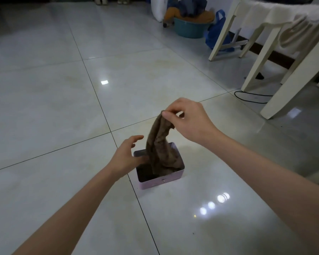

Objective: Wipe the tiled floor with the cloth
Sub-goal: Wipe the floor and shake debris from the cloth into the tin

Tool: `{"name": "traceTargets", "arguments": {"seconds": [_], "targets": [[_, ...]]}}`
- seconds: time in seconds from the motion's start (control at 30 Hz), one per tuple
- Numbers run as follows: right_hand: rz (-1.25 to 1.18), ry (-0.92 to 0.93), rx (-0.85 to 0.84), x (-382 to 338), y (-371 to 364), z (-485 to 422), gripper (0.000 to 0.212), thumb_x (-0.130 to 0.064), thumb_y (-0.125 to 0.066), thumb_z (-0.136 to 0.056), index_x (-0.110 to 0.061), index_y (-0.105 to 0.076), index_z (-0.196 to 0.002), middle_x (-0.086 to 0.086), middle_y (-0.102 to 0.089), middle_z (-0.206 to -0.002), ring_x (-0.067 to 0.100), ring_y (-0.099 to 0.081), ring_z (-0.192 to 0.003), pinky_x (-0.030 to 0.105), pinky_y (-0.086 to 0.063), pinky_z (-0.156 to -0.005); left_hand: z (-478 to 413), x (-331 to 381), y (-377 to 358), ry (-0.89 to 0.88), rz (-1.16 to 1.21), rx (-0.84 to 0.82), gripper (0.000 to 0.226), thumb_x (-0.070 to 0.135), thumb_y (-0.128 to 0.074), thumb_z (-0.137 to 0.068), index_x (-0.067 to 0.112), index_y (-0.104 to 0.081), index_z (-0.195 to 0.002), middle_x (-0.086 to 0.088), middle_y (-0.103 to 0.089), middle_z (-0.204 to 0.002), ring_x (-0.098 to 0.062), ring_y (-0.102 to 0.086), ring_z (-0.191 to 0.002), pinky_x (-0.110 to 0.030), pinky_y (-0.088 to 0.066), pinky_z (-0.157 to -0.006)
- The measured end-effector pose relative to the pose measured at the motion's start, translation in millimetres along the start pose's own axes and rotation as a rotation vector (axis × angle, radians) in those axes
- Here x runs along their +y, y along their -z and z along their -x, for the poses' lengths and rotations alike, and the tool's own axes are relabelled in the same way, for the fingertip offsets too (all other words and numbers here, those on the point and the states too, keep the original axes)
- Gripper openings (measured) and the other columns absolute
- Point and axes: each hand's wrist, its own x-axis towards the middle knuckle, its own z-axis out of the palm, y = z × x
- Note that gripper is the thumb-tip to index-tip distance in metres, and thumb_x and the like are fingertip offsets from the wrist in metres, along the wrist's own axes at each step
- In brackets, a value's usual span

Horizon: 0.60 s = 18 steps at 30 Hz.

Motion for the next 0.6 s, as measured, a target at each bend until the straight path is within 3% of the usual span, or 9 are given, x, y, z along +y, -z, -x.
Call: {"name": "traceTargets", "arguments": {"seconds": [0.07,0.13,0.23,0.33,0.4,0.47,0.6], "targets": [[-0.064,-0.005,0.043,0,8,-3,0.015,-0.021,-0.058,-0.096,-0.014,-0.067,-0.086,-0.002,-0.063,-0.086,0.014,-0.06,-0.084,0.032,-0.05,-0.085,0,7,-6,0.012,-0.021,-0.106,0.08,0.03,-0.081,-0.076,0.029,-0.036,-0.143,0.008,-0.043,-0.141,-0.014,-0.042,-0.127,-0.029,-0.04,-0.098],[-0.07,-0.019,0.043,1,13,-4,0.017,-0.023,-0.053,-0.098,-0.016,-0.061,-0.084,-0.005,-0.061,-0.076,0.013,-0.059,-0.078,0.029,-0.05,-0.077,-2,17,-12,-0.009,-0.017,-0.189,0.082,0.043,-0.083,-0.07,0.035,-0.039,-0.139,0.015,-0.051,-0.131,-0.009,-0.051,-0.118,-0.025,-0.045,-0.098],[0.003,0.013,0.061,1,18,-6,0.019,-0.026,-0.051,-0.099,-0.02,-0.056,-0.082,-0.004,-0.06,-0.068,0.002,-0.053,-0.062,0.012,-0.039,-0.059,-2,35,-24,-0.11,-0.044,-0.133,0.045,0.056,-0.076,-0.072,0.046,-0.049,-0.108,0.029,-0.059,-0.101,0.004,-0.059,-0.095,-0.009,-0.045,-0.071],[0.024,0.003,0.096,1,26,-7,0.022,-0.027,-0.048,-0.1,-0.018,-0.054,-0.082,-0.006,-0.057,-0.068,0.002,-0.05,-0.062,0.008,-0.036,-0.055,-5,46,-28,-0.201,-0.111,0.091,0.026,0.032,-0.06,-0.092,0.024,-0.058,-0.117,0.008,-0.066,-0.108,-0.016,-0.063,-0.098,-0.025,-0.048,-0.081],[-0.024,-0.058,0.106,5,34,-7,0.025,-0.031,-0.05,-0.099,-0.019,-0.052,-0.077,-0.006,-0.053,-0.066,0.0,-0.048,-0.058,0.009,-0.034,-0.051,-5,49,-21,-0.216,-0.104,0.179,0.018,0.018,-0.054,-0.096,0.017,-0.061,-0.112,-0.001,-0.067,-0.105,-0.022,-0.063,-0.097,-0.034,-0.052,-0.083],[-0.094,-0.112,0.104,10,44,-4,0.025,-0.038,-0.058,-0.094,-0.022,-0.054,-0.075,-0.007,-0.053,-0.064,-0.001,-0.047,-0.053,0.01,-0.034,-0.047,-2,49,-11,-0.218,-0.114,0.207,0.015,0.012,-0.052,-0.093,0.018,-0.06,-0.105,-0.003,-0.067,-0.099,-0.022,-0.063,-0.09,-0.036,-0.054,-0.079],[-0.192,-0.237,0.096,28,63,12,0.025,-0.044,-0.074,-0.08,-0.02,-0.066,-0.075,-0.004,-0.064,-0.071,0.009,-0.058,-0.066,0.023,-0.046,-0.059,4,46,5,-0.21,-0.136,0.204,0.012,0.014,-0.043,-0.096,0.022,-0.049,-0.102,-0.001,-0.061,-0.082,-0.02,-0.058,-0.071,-0.032,-0.048,-0.058]]}}
